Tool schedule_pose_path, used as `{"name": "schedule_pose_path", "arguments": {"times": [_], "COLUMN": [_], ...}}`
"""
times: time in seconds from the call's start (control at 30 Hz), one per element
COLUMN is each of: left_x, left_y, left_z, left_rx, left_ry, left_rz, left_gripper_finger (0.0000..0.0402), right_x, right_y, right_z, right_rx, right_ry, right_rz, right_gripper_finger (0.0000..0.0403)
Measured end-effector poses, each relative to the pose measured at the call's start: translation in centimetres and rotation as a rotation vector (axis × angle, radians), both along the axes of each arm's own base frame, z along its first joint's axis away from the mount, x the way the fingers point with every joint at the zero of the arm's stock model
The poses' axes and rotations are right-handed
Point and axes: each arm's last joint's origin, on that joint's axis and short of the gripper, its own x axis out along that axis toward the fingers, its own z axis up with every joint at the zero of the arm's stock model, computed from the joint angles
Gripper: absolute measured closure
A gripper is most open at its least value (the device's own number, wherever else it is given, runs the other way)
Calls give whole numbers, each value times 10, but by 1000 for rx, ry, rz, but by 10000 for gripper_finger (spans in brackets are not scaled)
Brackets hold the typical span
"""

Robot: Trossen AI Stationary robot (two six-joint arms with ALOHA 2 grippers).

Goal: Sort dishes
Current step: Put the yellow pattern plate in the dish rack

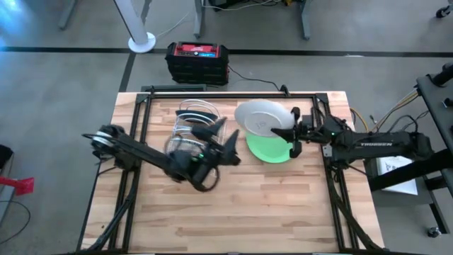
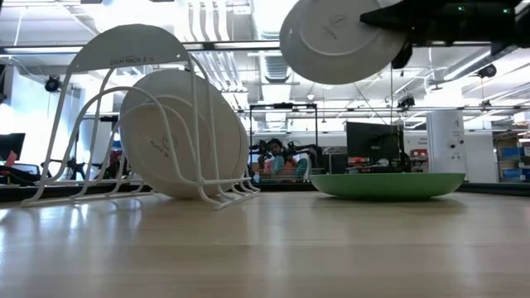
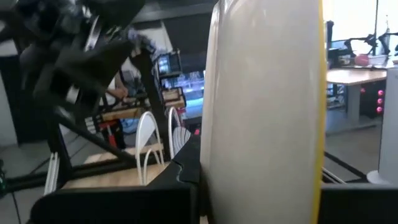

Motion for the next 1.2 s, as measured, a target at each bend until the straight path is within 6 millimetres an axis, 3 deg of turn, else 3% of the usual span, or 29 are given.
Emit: {"name": "schedule_pose_path", "arguments": {"times": [0.23,0.7,0.93,1.2], "left_x": [-50,-114,-130,-131], "left_y": [21,44,50,51], "left_z": [23,39,35,31], "left_rx": [-56,-133,-155,-162], "left_ry": [-127,-283,-314,-293], "left_rz": [-14,-28,-30,-5], "left_gripper_finger": [106,106,106,106], "right_x": [27,85,110,129], "right_y": [6,24,32,33], "right_z": [7,8,7,3], "right_rx": [-38,-96,-115,-108], "right_ry": [21,42,62,75], "right_rz": [49,144,193,221], "right_gripper_finger": [379,379,379,379]}}
